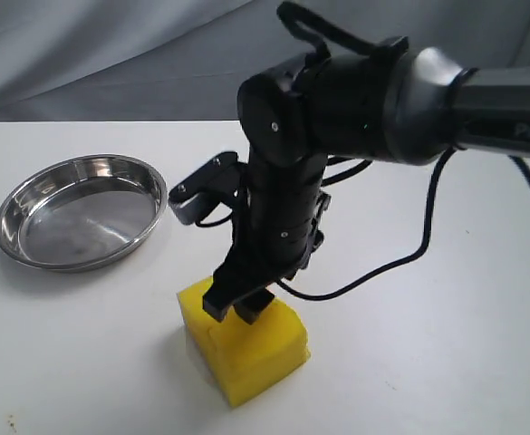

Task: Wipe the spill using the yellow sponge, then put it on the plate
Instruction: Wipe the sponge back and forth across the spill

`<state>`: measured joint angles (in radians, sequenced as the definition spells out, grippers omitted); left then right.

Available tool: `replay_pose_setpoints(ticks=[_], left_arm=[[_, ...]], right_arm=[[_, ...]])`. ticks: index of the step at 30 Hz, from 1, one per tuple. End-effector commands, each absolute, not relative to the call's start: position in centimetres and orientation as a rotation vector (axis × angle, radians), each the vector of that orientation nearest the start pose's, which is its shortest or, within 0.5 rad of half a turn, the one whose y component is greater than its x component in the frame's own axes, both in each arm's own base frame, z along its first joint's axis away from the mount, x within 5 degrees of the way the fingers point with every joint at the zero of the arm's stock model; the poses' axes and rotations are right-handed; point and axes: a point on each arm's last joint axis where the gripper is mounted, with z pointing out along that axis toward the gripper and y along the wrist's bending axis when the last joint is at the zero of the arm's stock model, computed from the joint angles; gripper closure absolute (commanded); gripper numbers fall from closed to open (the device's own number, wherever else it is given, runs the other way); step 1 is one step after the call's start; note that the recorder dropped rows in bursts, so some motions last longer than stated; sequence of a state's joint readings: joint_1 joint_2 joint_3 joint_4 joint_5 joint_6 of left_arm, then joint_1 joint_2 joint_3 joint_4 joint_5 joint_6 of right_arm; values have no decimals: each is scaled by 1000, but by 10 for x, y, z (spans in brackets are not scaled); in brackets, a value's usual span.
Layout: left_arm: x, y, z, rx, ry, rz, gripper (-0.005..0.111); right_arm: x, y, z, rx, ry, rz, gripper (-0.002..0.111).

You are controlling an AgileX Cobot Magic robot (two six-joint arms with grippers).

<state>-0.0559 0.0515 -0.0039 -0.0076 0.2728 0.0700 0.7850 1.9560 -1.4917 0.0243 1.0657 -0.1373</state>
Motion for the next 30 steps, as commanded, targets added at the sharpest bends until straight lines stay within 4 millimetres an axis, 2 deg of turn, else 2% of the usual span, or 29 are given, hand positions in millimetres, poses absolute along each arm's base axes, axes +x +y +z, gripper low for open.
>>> replay_pose_setpoints(ticks=[1, 8, 10, 11, 12, 14, 17, 22, 24, 30], left_arm=[[58, -4, 186, 107, 1793, -10, 107], [58, -4, 186, 107, 1793, -10, 107], [58, -4, 186, 107, 1793, -10, 107], [58, -4, 186, 107, 1793, -10, 107], [58, -4, 186, 107, 1793, -10, 107], [58, -4, 186, 107, 1793, -10, 107], [58, -4, 186, 107, 1793, -10, 107], [58, -4, 186, 107, 1793, -10, 107], [58, -4, 186, 107, 1793, -10, 107], [58, -4, 186, 107, 1793, -10, 107]], right_arm=[[271, 289, 172, -1405, 2826, 190, 54], [276, 295, 126, -1428, 2888, 175, 54], [277, 296, 118, -1434, 2890, 158, 62], [279, 297, 115, -1423, 2869, 162, 73], [281, 299, 115, -1410, 2845, 169, 79], [290, 306, 115, -1350, 2730, 208, 99], [299, 306, 116, -1337, 2652, 165, 108], [329, 291, 131, -1178, 2675, 102, 108], [343, 275, 135, -1110, 2719, 89, 108], [359, 241, 135, -1024, 2842, 46, 108]])
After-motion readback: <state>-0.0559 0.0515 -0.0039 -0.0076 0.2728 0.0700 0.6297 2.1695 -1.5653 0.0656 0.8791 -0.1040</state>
